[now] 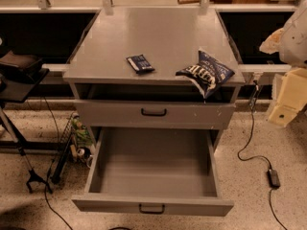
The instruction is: Place blue chip bag into middle drawer
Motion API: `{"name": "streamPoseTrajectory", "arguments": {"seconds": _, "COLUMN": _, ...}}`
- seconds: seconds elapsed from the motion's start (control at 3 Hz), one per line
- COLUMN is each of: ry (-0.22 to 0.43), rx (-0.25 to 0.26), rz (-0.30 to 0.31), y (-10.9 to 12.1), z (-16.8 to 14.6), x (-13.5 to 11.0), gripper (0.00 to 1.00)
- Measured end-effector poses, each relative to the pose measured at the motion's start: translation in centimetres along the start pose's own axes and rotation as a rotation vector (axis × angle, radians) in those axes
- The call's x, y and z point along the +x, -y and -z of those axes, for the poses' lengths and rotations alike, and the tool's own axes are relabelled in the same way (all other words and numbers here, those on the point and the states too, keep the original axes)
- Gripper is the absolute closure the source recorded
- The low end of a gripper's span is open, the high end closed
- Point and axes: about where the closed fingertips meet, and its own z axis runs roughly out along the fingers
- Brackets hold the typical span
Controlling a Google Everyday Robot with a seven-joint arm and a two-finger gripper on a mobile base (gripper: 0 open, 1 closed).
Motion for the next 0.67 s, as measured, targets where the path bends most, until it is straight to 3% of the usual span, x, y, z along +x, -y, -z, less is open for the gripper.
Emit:
{"name": "streamPoseTrajectory", "arguments": {"seconds": 0.33, "ry": 0.000, "rx": 0.000, "rz": 0.000, "y": 0.0, "z": 0.0, "x": 0.0, "gripper": 0.00}}
{"name": "streamPoseTrajectory", "arguments": {"seconds": 0.67, "ry": 0.033, "rx": 0.017, "rz": 0.030, "y": 1.1, "z": -1.1, "x": -2.4, "gripper": 0.00}}
